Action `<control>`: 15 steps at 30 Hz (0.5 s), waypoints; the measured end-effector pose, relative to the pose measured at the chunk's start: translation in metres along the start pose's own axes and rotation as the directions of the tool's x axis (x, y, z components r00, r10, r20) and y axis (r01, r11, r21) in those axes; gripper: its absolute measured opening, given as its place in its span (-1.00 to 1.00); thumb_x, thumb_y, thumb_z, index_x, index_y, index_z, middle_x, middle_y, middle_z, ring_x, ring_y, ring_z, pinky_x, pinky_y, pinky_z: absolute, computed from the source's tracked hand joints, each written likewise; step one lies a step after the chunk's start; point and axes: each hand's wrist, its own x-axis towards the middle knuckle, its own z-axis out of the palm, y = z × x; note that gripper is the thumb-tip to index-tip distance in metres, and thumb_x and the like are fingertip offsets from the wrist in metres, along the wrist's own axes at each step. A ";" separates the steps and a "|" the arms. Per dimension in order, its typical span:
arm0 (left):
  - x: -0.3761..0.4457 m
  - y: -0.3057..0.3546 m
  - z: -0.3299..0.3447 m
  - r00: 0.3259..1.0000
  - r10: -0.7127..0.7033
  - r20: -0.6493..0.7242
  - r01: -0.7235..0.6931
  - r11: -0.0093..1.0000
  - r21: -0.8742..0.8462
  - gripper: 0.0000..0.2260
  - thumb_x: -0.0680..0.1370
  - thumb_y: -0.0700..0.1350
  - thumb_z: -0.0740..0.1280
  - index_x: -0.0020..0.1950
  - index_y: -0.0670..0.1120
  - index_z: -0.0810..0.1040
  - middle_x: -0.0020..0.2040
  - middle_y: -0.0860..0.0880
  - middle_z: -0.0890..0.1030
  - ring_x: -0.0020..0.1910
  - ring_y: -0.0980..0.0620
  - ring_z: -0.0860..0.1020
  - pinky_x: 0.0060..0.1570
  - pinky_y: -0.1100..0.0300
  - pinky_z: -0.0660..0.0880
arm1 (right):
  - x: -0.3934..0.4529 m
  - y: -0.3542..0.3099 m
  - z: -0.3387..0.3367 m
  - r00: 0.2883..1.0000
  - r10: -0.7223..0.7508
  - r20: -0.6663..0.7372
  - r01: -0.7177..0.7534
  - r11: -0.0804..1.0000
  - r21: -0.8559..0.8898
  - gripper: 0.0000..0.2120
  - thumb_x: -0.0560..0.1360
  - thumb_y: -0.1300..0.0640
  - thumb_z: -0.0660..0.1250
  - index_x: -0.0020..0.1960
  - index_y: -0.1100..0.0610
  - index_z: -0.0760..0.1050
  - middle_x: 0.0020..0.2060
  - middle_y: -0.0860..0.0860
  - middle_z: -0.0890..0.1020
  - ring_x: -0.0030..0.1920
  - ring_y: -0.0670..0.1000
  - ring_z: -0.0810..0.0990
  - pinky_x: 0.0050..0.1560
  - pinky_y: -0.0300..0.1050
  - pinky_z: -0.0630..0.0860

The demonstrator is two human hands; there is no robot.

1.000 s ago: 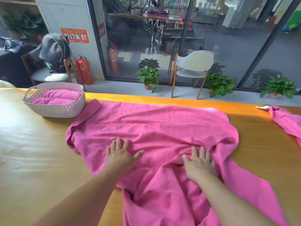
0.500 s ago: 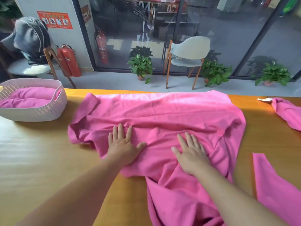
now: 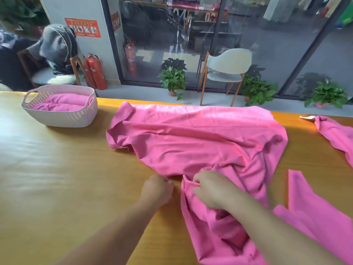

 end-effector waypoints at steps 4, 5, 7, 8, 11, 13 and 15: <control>-0.028 0.021 0.002 0.947 -0.120 0.299 0.254 0.850 -0.461 -0.85 0.48 -0.23 0.22 -0.16 -0.12 0.58 -0.25 -0.15 0.57 -0.28 -0.06 0.51 -0.23 0.12 0.52 | -0.028 0.001 -0.028 0.995 0.027 -0.091 0.055 0.615 0.786 -0.78 0.46 0.14 0.19 -0.27 0.19 0.53 -0.31 0.11 0.54 -0.25 0.02 0.42 -0.17 -0.08 0.36; -0.040 0.029 0.002 0.928 -0.108 0.357 0.299 0.787 -0.540 -0.87 0.47 -0.23 0.25 -0.13 -0.14 0.59 -0.19 -0.18 0.58 -0.24 -0.07 0.53 -0.23 0.11 0.52 | -0.035 0.004 -0.030 0.996 0.054 -0.068 0.047 0.330 0.943 -0.90 0.36 0.16 0.30 -0.27 0.19 0.52 -0.36 0.11 0.50 -0.28 0.05 0.42 -0.19 -0.07 0.39; -0.057 0.038 0.000 0.895 -0.054 0.443 0.381 0.611 -0.694 -0.86 0.51 -0.20 0.28 -0.17 -0.22 0.60 -0.22 -0.21 0.61 -0.30 -0.09 0.60 -0.30 0.13 0.57 | -0.048 0.009 -0.039 0.997 -0.075 0.030 -0.038 -0.100 0.994 -0.70 0.16 0.18 0.32 -0.12 0.26 0.51 -0.33 0.20 0.51 -0.33 0.15 0.51 -0.20 -0.06 0.52; -0.064 0.042 0.000 0.891 -0.011 0.454 0.392 0.524 -0.756 -0.81 0.54 -0.20 0.26 -0.21 -0.23 0.58 -0.28 -0.20 0.60 -0.37 -0.07 0.60 -0.38 0.15 0.57 | -0.055 0.009 -0.046 0.992 -0.122 0.038 -0.058 -0.161 0.985 -0.64 0.17 0.17 0.27 -0.07 0.29 0.50 -0.31 0.23 0.54 -0.33 0.17 0.54 -0.19 -0.06 0.57; -0.079 0.050 -0.005 0.933 -0.051 0.356 0.333 0.497 -0.801 -0.80 0.59 -0.29 0.19 -0.22 -0.18 0.48 -0.43 -0.11 0.56 -0.44 -0.01 0.53 -0.38 0.16 0.51 | -0.065 0.014 -0.057 1.000 0.001 0.003 -0.003 -0.024 1.000 -0.80 0.35 0.26 0.13 -0.16 0.24 0.53 -0.33 0.17 0.54 -0.38 0.07 0.54 -0.26 -0.13 0.54; -0.084 0.044 -0.015 0.973 -0.140 0.181 0.228 0.537 -0.812 -0.80 0.60 -0.27 0.24 -0.22 -0.14 0.50 -0.42 -0.08 0.58 -0.41 0.00 0.52 -0.40 0.17 0.47 | -0.062 0.023 -0.054 0.965 0.248 -0.087 0.008 0.303 0.953 -0.85 0.46 0.25 0.19 -0.23 0.15 0.49 -0.37 0.08 0.46 -0.43 -0.02 0.44 -0.31 -0.15 0.45; -0.084 0.030 -0.029 0.974 -0.225 -0.004 0.142 0.630 -0.764 -0.87 0.57 -0.22 0.29 -0.18 -0.11 0.51 -0.30 -0.07 0.57 -0.33 -0.02 0.49 -0.34 0.16 0.42 | -0.049 0.035 -0.045 0.951 0.294 -0.092 -0.069 0.492 0.868 -0.83 0.54 0.17 0.22 -0.20 0.15 0.52 -0.34 0.10 0.52 -0.35 0.03 0.49 -0.25 -0.10 0.51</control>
